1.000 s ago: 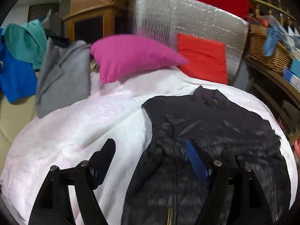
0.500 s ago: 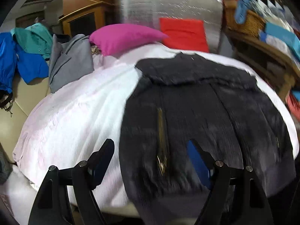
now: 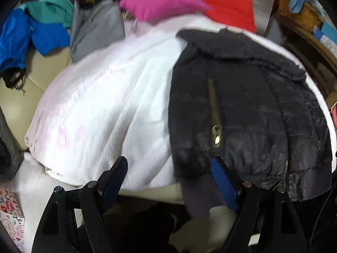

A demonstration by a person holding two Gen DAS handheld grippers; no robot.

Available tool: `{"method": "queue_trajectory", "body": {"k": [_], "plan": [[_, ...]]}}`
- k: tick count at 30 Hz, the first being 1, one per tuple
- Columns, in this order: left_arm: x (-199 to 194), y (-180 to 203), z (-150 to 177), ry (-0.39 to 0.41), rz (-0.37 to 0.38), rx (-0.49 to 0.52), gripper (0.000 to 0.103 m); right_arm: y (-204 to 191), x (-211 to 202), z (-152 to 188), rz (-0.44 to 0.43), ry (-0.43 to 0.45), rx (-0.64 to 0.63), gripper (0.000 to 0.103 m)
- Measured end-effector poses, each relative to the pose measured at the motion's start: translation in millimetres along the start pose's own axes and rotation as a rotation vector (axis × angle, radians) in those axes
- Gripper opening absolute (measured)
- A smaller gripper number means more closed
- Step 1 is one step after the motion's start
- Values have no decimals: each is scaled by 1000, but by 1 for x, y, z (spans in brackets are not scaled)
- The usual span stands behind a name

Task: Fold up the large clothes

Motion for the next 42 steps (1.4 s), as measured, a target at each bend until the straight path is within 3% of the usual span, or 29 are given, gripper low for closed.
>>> {"method": "queue_trajectory", "body": {"k": [2,6,7,8,10,11,12,16,17,18,19,20,22,23,24,26,29,32,35,37,38,39,40,42], "plan": [[6,-2,0,-24,19,-17,82,6,13,0,69,-14,19,79],[23,5,5,-76,127,-69,82,9,44,13,94,-114,41,78],[29,6,6,-86,145,-83,82,7,49,17,87,-136,36,71],[35,7,8,-98,161,-94,82,3,55,23,78,-168,18,56],[43,11,11,-109,196,-116,69,-4,57,30,104,-164,-37,45],[46,11,13,-116,213,-128,41,-8,54,30,117,-143,-69,40],[49,11,16,-128,221,-138,33,-12,50,30,120,-130,-92,38],[48,11,19,-107,209,-123,33,-6,53,31,118,-152,-52,40],[48,11,19,-109,207,-120,38,-4,54,32,121,-163,-35,45],[51,11,20,-130,208,-124,57,-3,56,34,116,-182,-16,50],[53,11,23,-153,212,-133,68,-3,59,34,101,-200,-10,61],[58,13,27,-180,222,-147,73,-5,61,36,94,-211,-15,65],[62,17,31,-181,246,-148,73,-9,64,40,110,-211,-60,65],[62,19,31,-169,252,-148,68,-12,63,40,116,-199,-93,57],[60,22,30,-155,275,-150,48,-15,61,38,104,-190,-101,49],[55,22,29,-140,252,-148,28,-18,52,33,97,-157,-109,27],[42,23,22,-116,307,-158,20,-22,33,16,12,-101,-63,23],[19,27,10,-52,370,-140,20,-27,15,-1,-90,-35,-21,23],[14,26,9,-27,401,-143,20,-22,26,8,-72,-67,-25,23],[26,23,20,-66,379,-144,21,-14,40,22,-39,-122,-24,23],[32,19,23,-89,360,-150,27,-9,47,27,-17,-147,-25,27],[40,16,29,-124,344,-162,40,-4,54,31,12,-178,-16,27],[49,16,38,-165,349,-183,45,-3,56,34,18,-199,-4,29],[57,19,48,-205,380,-215,51,1,60,36,4,-240,32,44]]}}
Point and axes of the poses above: each gripper's, at about its wrist camera, not at the fingertips, and x roughly the way its jaws point, y to its right, z to its underside, the point moved 8 cm from there along x, roughly the way its jaws point, and after that the axes turned 9 degrees about z, right-handed, at the moved point
